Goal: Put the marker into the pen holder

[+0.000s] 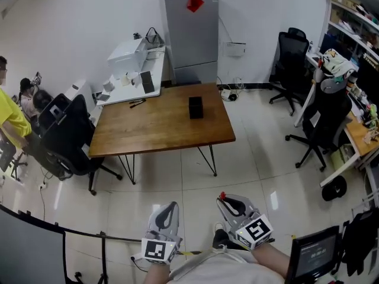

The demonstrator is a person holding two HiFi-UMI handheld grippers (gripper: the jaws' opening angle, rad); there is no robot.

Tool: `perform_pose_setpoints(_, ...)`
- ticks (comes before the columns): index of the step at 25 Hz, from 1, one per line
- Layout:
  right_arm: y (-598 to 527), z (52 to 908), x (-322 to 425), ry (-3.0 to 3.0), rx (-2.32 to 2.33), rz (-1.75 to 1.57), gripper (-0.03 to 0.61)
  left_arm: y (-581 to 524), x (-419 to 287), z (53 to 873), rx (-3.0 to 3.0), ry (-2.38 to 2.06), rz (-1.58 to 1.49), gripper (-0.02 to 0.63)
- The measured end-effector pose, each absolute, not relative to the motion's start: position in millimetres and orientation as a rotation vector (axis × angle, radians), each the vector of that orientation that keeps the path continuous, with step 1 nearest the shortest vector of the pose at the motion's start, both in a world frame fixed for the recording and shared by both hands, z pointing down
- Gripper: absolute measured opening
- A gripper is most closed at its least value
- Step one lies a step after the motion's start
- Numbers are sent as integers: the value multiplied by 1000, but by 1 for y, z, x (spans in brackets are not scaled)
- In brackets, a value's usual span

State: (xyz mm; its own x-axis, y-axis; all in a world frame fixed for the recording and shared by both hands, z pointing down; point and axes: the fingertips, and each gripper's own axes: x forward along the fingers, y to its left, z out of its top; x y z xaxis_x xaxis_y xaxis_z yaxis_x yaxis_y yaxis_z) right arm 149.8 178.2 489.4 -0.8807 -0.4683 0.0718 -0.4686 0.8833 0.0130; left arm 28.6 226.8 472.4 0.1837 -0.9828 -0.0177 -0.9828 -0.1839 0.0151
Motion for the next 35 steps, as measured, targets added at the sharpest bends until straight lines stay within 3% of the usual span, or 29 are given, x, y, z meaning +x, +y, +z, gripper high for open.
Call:
perform_pose_setpoints(10,-1,467,144,-3021,676,-25,35,63,14,443,2410,-2094,-54,12)
perform_pose_setpoints(18,-76,477,118,-3005,677,23,35,-13,-10,462,2374,-2038,-8,12)
perform_pose_setpoints(35,-223,474,-15,-2944,836,-15,35,-197,-133,459,2554,-1810,-62,12)
